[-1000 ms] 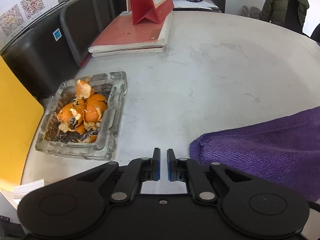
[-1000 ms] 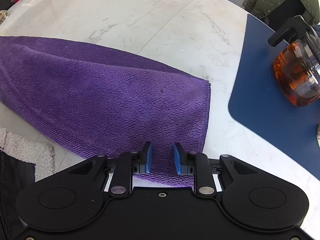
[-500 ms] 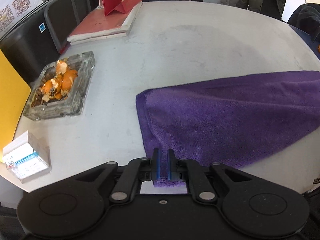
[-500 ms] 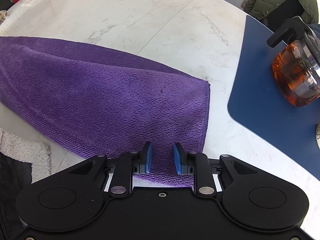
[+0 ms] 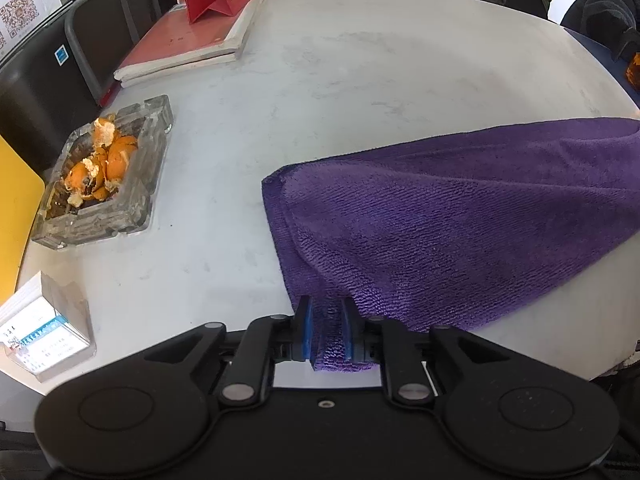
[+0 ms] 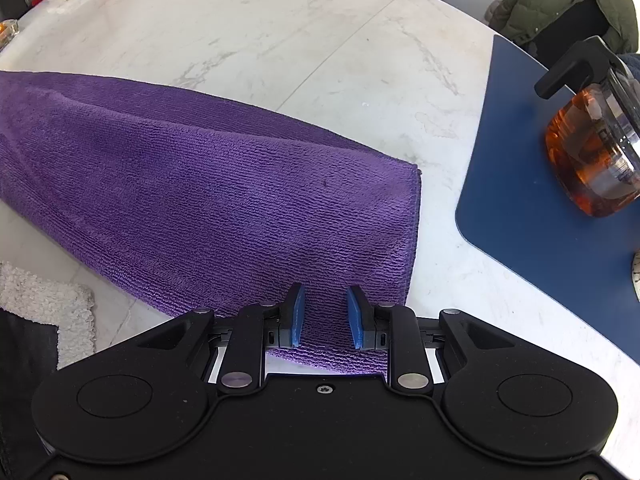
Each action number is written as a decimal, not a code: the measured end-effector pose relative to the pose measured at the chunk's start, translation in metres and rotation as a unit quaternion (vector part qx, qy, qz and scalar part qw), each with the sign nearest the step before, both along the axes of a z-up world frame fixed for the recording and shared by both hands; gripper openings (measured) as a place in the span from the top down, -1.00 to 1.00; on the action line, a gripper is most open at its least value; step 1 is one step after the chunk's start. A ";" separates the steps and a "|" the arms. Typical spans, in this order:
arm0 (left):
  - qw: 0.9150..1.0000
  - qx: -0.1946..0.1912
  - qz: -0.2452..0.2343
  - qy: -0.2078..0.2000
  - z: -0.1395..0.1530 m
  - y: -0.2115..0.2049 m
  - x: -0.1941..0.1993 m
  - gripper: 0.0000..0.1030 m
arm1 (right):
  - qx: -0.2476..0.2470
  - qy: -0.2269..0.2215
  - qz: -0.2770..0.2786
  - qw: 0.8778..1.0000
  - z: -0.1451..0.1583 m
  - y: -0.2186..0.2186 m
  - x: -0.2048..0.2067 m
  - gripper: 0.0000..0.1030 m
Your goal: Fold towel
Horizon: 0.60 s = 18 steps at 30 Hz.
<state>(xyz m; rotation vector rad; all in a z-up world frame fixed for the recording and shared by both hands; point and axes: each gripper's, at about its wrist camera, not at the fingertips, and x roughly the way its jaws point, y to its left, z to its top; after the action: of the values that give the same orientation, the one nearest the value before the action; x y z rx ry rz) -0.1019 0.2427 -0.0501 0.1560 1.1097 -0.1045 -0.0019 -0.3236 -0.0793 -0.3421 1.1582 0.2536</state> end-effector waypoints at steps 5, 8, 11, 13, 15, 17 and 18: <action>0.999 0.035 -0.010 0.009 -0.001 -0.008 0.001 0.63 | 0.001 -0.001 -0.003 1.000 -0.001 0.000 0.001 0.56; 0.997 0.074 -0.001 0.018 -0.002 -0.013 -0.004 0.62 | 0.000 -0.001 -0.005 1.000 -0.001 0.001 0.002 0.56; 0.995 0.088 0.028 0.027 -0.002 -0.012 -0.010 0.62 | 0.001 -0.002 -0.007 1.000 -0.002 0.000 0.003 0.56; 0.993 0.102 0.041 0.032 -0.001 -0.014 -0.014 0.61 | 0.005 -0.003 -0.010 1.000 -0.002 -0.001 0.002 0.56; 0.993 0.104 0.048 0.025 0.003 -0.014 -0.016 0.62 | 0.007 -0.003 -0.010 1.000 -0.003 -0.001 0.002 0.56; 0.995 0.083 0.055 0.012 0.007 -0.011 -0.017 0.62 | 0.007 -0.002 -0.009 1.000 -0.004 0.000 0.002 0.56; 0.996 0.065 0.058 0.008 0.010 -0.009 -0.017 0.62 | 0.008 -0.002 -0.008 1.000 -0.004 0.000 0.001 0.56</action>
<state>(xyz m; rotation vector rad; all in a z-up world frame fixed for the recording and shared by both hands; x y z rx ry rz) -0.1187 0.2336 -0.0404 0.2070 1.1388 0.0715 -0.0011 -0.3239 -0.0834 -0.3191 1.1542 0.2468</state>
